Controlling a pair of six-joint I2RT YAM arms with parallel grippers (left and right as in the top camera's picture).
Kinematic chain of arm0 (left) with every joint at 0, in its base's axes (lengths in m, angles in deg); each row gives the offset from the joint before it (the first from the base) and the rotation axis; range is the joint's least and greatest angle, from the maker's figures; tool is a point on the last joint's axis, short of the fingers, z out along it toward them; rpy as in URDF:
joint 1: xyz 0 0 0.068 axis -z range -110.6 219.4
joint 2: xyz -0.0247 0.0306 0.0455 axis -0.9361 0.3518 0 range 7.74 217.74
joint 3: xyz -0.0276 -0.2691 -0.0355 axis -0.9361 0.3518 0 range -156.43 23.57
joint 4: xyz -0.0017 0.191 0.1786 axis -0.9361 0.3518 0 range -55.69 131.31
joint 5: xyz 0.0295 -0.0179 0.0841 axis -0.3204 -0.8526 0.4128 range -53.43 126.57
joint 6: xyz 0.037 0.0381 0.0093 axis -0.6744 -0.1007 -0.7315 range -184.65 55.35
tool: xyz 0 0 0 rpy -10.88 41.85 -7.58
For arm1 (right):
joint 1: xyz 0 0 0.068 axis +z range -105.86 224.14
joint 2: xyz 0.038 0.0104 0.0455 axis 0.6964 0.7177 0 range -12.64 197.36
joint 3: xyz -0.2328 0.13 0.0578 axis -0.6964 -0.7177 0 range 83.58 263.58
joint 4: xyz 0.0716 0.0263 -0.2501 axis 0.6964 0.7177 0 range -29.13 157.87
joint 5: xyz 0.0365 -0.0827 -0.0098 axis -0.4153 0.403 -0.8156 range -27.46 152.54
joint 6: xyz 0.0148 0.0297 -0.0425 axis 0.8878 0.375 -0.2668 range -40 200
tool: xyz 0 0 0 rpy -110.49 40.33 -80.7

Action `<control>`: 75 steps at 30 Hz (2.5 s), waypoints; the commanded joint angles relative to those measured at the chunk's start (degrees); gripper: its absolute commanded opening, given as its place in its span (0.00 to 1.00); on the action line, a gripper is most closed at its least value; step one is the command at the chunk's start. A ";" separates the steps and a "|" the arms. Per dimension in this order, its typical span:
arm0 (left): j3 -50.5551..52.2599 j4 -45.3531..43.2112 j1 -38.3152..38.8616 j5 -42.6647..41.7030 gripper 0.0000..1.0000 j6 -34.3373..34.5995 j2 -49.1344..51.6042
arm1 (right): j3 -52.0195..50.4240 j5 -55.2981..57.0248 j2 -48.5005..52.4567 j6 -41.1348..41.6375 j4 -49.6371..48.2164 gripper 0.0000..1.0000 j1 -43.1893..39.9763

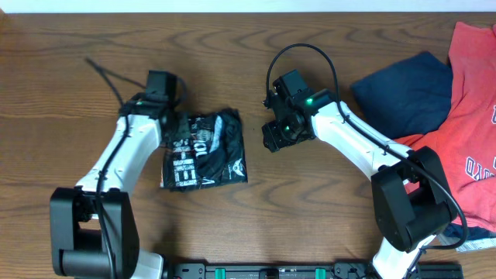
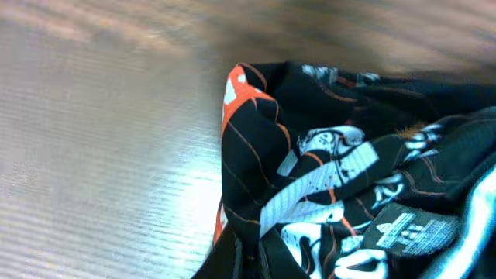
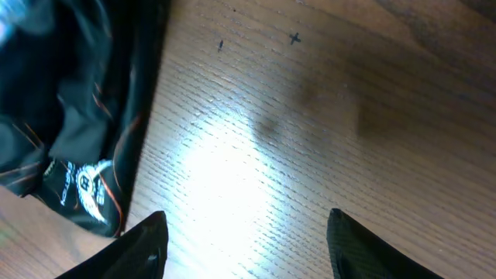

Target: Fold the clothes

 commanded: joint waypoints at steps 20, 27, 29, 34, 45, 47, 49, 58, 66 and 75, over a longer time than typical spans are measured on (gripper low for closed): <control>9.55 0.37 -2.54 0.46 0.16 12.11 1.01 | 0.02 -4.66 -0.02 -5.29 -24.46 0.19 9.55; 10.03 0.39 -2.54 0.48 0.17 12.26 1.01 | 0.02 -8.59 -0.02 -5.16 -23.85 0.13 14.73; 10.03 0.39 -2.54 0.46 0.17 12.26 1.01 | 0.02 -10.27 -0.02 -5.14 -21.20 0.12 16.76; 10.03 0.35 -2.54 0.48 0.17 12.26 1.01 | 0.00 -6.05 -0.02 -5.14 -15.45 0.53 21.33; 10.03 0.37 -2.54 0.46 0.21 12.26 1.01 | 0.00 2.56 1.84 -2.78 -14.25 0.56 25.14; 10.03 0.37 -2.54 0.46 0.21 12.26 1.01 | 0.00 3.17 3.15 -1.53 -14.51 0.56 25.14; 10.03 0.39 -2.54 0.46 0.21 12.26 1.01 | 0.00 3.15 4.63 -0.02 -15.52 0.55 25.14; 10.03 0.37 -2.54 0.46 0.21 12.26 1.01 | 0.00 5.97 7.02 6.67 -19.02 0.33 25.35; 10.03 0.63 -2.54 0.48 0.21 12.24 1.01 | 0.02 16.00 6.69 11.45 -15.30 0.01 24.28; 10.03 4.61 -2.54 0.50 0.21 12.24 1.01 | 0.02 19.85 3.78 12.57 -13.62 0.07 15.32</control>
